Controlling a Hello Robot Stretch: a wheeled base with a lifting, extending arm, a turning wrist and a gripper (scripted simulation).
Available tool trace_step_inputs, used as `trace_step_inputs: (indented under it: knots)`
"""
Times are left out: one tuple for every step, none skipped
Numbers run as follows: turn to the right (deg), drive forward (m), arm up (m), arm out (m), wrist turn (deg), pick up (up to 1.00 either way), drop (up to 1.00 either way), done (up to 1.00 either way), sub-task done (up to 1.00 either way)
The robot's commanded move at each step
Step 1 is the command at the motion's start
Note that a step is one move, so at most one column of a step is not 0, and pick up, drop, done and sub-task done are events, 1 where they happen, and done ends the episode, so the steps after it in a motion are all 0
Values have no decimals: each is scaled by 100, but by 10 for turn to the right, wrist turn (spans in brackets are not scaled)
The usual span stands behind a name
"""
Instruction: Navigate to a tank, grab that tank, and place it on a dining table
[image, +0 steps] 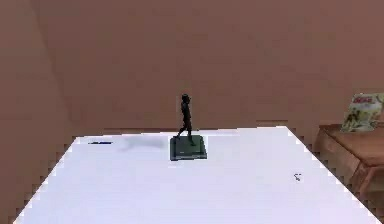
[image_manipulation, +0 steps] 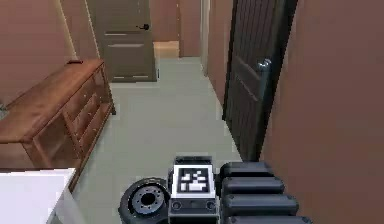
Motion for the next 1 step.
trace_step_inputs:
  knots:
    - [450, 0, 0, 0, 0, 0, 0, 0, 0]
